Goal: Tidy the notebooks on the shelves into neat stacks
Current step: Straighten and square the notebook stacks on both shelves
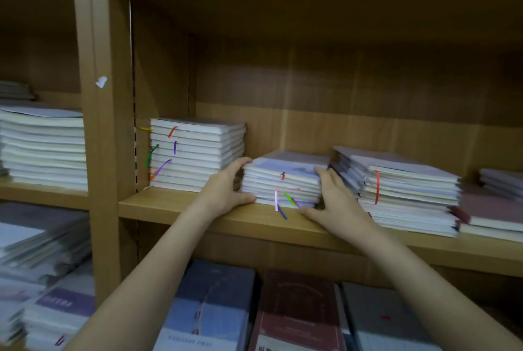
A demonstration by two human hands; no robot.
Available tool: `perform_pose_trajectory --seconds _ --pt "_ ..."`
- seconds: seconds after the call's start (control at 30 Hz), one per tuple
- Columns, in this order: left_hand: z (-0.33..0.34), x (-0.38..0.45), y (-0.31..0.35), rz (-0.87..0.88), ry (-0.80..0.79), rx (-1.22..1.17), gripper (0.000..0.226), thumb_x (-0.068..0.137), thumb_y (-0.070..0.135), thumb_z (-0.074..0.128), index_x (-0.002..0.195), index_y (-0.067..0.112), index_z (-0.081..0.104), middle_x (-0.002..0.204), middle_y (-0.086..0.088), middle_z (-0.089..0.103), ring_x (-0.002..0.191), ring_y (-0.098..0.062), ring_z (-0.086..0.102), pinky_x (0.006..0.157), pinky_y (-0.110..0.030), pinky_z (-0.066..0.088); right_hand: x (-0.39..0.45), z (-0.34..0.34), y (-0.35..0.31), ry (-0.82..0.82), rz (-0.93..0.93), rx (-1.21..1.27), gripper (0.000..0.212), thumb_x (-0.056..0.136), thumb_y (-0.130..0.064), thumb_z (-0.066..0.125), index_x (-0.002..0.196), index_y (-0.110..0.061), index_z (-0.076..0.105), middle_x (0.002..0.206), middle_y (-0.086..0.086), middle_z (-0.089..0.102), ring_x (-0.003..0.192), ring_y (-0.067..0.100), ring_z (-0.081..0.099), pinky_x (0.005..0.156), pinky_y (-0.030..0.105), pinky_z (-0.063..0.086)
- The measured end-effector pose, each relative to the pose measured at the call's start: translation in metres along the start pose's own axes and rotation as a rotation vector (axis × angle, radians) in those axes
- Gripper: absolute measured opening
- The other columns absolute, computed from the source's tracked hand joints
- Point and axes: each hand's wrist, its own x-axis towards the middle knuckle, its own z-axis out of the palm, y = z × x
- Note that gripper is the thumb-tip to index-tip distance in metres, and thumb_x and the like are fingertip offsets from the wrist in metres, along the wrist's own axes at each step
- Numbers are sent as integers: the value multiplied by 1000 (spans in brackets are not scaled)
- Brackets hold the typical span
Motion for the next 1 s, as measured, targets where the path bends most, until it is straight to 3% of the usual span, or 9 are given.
perform_pose_trajectory --seconds 0.2,0.3,0.43,0.57,0.63,0.73,0.8,0.9,1.0 --pt "-3 0 2 -109 -58 -169 90 71 5 78 145 19 28 138 -10 48 125 -22 49 104 -34 42 21 4 5 27 213 410 93 80 -25 73 150 -19 13 144 6 38 130 25 37 99 30 33" --pt "-4 -2 5 -109 -69 -228 76 72 0 76 137 15 41 125 -9 59 113 -18 58 94 -25 47 25 11 9 31 240 452 92 76 -25 77 148 -17 20 141 3 43 127 26 42 105 34 36" --pt "-5 -8 8 -107 -72 -314 57 72 -3 74 121 19 54 100 2 66 93 -9 64 73 -8 48 27 16 15 67 259 522 58 70 -19 82 116 -15 48 114 6 62 104 25 58 96 46 45" --pt "-8 -13 10 -119 -93 -361 57 73 -6 73 121 19 54 97 3 67 78 2 63 71 -7 49 22 15 14 74 247 654 61 64 -12 85 116 -18 54 112 2 65 104 23 60 97 45 46" --pt "-10 -16 12 -115 -117 -349 58 75 -6 70 123 20 50 94 7 66 75 6 62 69 -6 48 19 13 12 84 238 656 68 55 -24 89 113 -15 55 110 4 65 103 23 60 96 46 47" --pt "-12 -19 15 -110 -155 -331 61 80 -8 64 132 17 44 89 13 60 70 11 59 64 -3 46 15 10 7 97 232 688 98 36 -54 86 115 -8 52 115 16 62 106 31 58 97 49 45" --pt "-13 -20 16 -116 -183 -312 62 82 -9 61 136 15 41 96 10 60 73 10 58 64 -1 45 15 9 7 89 248 778 98 45 -56 85 124 -9 50 122 15 59 112 29 56 101 48 42" --pt "-15 -19 17 -122 -210 -287 63 84 -8 59 139 16 39 108 4 62 78 10 58 65 -1 44 15 9 8 81 234 882 115 41 -72 77 137 -19 44 132 -1 56 121 20 52 106 45 40" --pt "-14 -18 16 -134 -205 -284 65 84 -8 59 141 15 37 106 5 60 79 9 57 65 -1 44 16 9 11 77 193 920 71 71 -49 74 131 -19 51 124 -3 62 116 18 56 105 43 41"
